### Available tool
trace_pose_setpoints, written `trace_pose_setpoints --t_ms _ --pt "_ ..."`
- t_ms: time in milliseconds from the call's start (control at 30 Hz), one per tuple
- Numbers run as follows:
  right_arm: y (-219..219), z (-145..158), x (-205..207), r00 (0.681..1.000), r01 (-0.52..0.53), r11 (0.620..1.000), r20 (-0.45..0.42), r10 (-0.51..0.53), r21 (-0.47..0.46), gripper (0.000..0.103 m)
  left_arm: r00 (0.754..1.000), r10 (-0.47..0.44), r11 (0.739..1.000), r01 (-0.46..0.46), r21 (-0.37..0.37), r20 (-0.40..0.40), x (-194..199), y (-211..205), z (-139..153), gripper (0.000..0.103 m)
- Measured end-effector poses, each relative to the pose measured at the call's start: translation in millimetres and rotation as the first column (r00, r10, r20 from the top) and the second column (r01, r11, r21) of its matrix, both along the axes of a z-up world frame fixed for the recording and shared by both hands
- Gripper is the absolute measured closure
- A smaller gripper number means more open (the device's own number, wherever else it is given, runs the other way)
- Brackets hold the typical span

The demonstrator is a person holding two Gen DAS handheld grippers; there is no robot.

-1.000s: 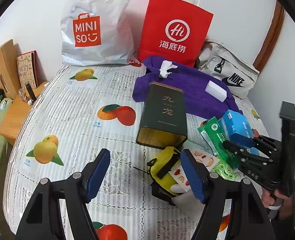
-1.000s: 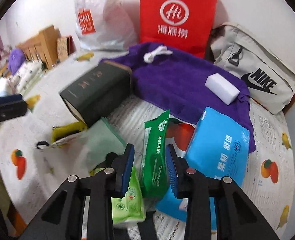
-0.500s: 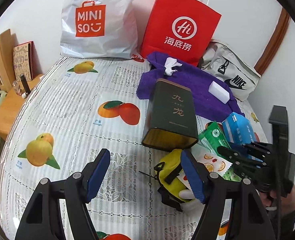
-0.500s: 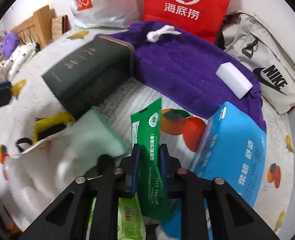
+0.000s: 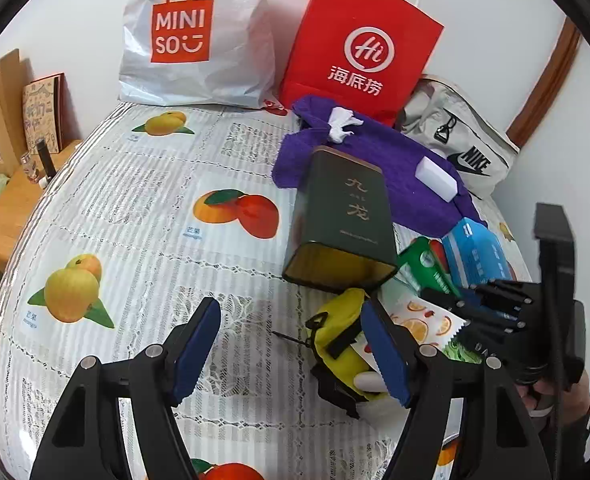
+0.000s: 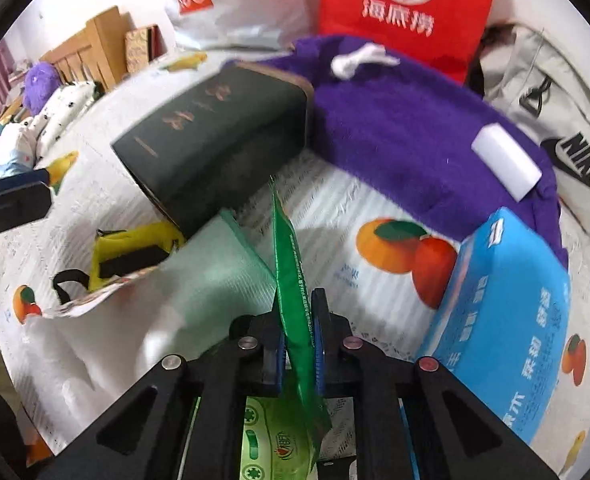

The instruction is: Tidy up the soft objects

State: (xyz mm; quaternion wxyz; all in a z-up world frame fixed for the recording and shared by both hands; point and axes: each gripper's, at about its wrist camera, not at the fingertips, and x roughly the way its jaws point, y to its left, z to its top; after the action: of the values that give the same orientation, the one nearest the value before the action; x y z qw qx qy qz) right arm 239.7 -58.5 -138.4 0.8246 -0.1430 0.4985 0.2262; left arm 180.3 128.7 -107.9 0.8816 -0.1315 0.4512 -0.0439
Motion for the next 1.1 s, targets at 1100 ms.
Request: trace_pose_setpoints --t_ms 1100 --pt "-126 36 -111 0.972 0.214 0.968 0.065 -0.224 0.132 0.093 0.981 -0.191 0.96 0.192 0.203 -0.022 18 -84 -9 0.038"
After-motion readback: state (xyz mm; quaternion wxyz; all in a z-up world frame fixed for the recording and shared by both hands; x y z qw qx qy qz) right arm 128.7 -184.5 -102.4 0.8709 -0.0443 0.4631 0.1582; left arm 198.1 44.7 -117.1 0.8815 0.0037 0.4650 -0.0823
